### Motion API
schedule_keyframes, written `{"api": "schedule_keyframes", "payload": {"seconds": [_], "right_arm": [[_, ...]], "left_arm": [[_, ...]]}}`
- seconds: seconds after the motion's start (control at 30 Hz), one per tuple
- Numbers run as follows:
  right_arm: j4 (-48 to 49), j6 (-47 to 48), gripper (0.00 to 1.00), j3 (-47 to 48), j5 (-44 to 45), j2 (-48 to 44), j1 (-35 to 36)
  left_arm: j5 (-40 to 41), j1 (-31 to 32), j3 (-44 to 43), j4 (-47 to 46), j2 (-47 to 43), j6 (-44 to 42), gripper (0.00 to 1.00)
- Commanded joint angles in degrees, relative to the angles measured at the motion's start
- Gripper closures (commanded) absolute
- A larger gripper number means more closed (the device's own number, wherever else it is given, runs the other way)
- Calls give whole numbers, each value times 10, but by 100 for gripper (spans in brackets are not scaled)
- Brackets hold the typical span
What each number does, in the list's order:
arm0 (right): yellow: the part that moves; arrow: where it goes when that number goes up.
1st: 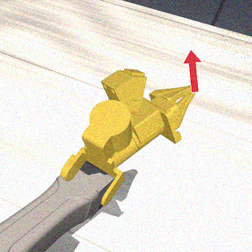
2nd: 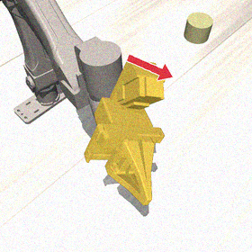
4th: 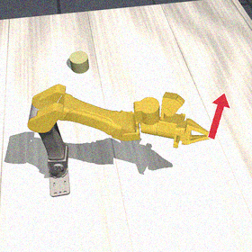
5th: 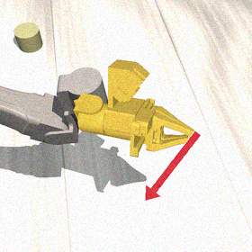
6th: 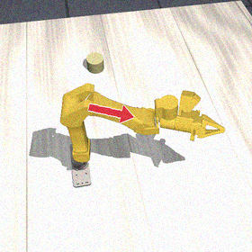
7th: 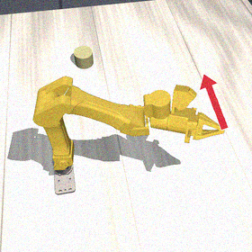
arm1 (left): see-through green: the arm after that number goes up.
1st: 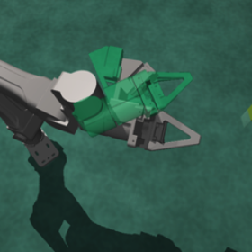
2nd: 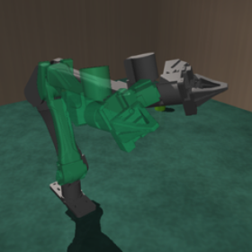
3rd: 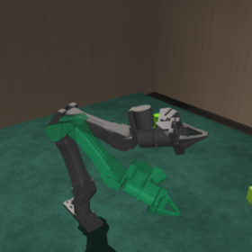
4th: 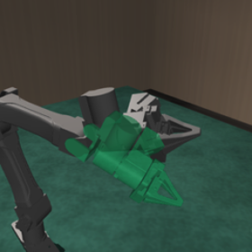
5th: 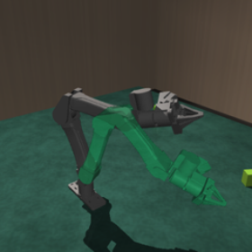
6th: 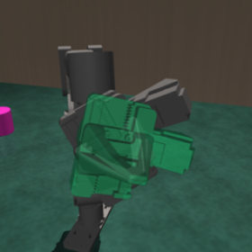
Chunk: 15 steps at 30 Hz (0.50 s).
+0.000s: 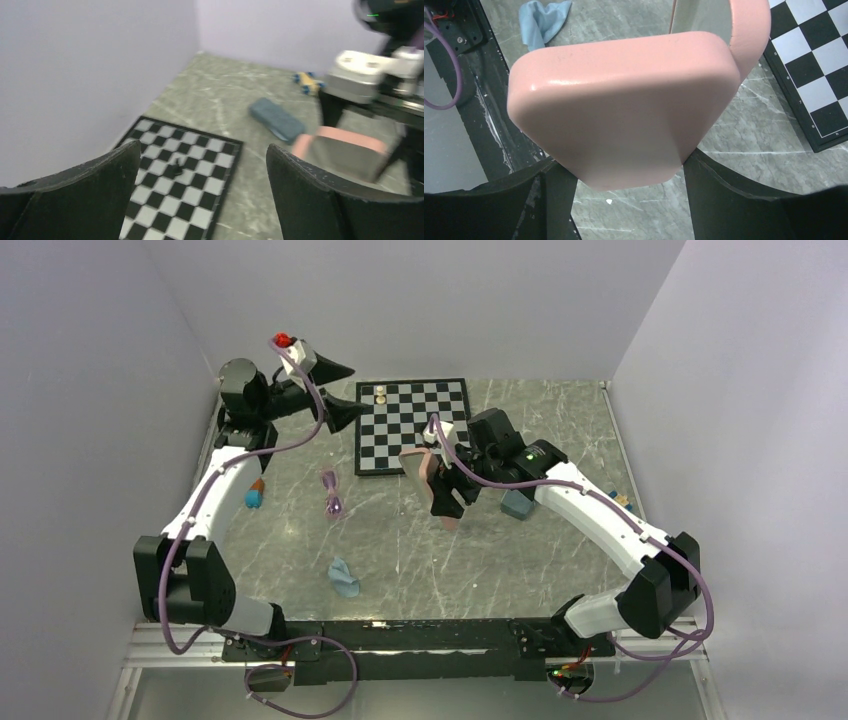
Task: Organize the sunglasses
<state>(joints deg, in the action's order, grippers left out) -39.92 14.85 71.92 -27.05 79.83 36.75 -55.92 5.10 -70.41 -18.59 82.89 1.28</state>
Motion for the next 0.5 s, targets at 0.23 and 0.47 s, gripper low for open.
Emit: {"api": "schedule_keyframes", "payload": {"seconds": [0.23,0.47], "right_arm": [[24,-26,100,25,-58,14,2],[-44,14,100,61,-114,44,19]], "left_arm": [[-65,145,33,353,-113,-330,1],[5,178,93,312,-136,-341,2]]}}
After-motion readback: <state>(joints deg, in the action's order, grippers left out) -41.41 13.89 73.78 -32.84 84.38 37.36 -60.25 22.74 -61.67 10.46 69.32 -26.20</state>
